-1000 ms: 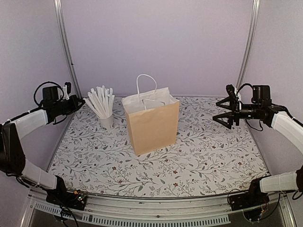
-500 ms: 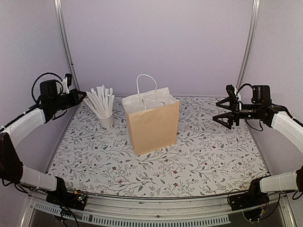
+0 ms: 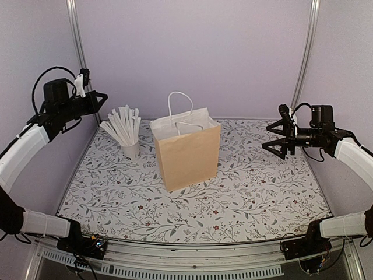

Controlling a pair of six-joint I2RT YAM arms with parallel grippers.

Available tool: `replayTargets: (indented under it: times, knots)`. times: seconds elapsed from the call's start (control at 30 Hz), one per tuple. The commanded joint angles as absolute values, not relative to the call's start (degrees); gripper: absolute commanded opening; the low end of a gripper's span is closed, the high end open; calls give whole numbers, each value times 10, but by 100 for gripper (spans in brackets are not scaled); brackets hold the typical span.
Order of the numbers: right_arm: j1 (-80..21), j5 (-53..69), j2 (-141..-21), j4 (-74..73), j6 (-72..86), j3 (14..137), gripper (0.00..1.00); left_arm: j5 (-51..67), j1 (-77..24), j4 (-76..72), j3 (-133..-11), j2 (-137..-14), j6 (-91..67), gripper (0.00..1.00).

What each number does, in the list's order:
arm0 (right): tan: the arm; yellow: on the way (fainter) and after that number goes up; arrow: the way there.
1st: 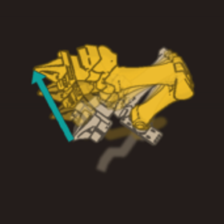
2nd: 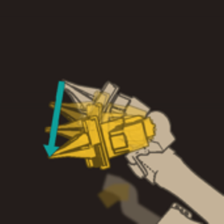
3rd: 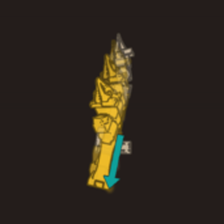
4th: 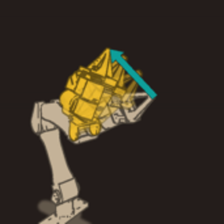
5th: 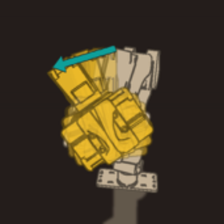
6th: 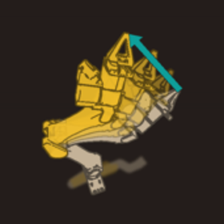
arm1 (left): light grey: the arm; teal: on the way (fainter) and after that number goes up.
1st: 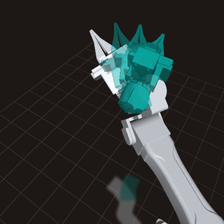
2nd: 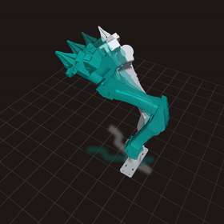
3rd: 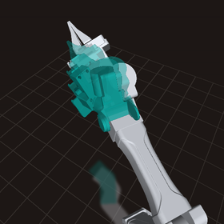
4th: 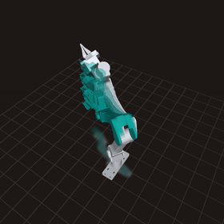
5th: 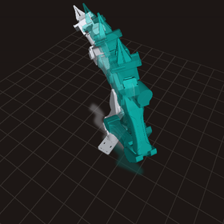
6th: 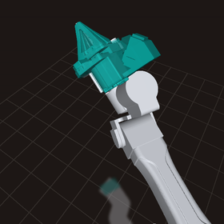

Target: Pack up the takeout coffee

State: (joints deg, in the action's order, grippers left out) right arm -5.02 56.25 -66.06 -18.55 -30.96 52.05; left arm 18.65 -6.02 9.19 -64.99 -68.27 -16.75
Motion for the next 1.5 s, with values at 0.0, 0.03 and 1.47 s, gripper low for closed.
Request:
replayTargets:
  times: [0.0,0.03,1.47]
  knots:
    - [-50,566,-649,-192,-316,518,99,98,-73,164,-665,-668,-179,17]
    - [-49,566,-648,-192,-316,518,99,70,-73,170,-654,-662,-192,30]
    - [-50,573,-653,-205,-331,519,99,79,-2,103,-573,-763,-216,24]
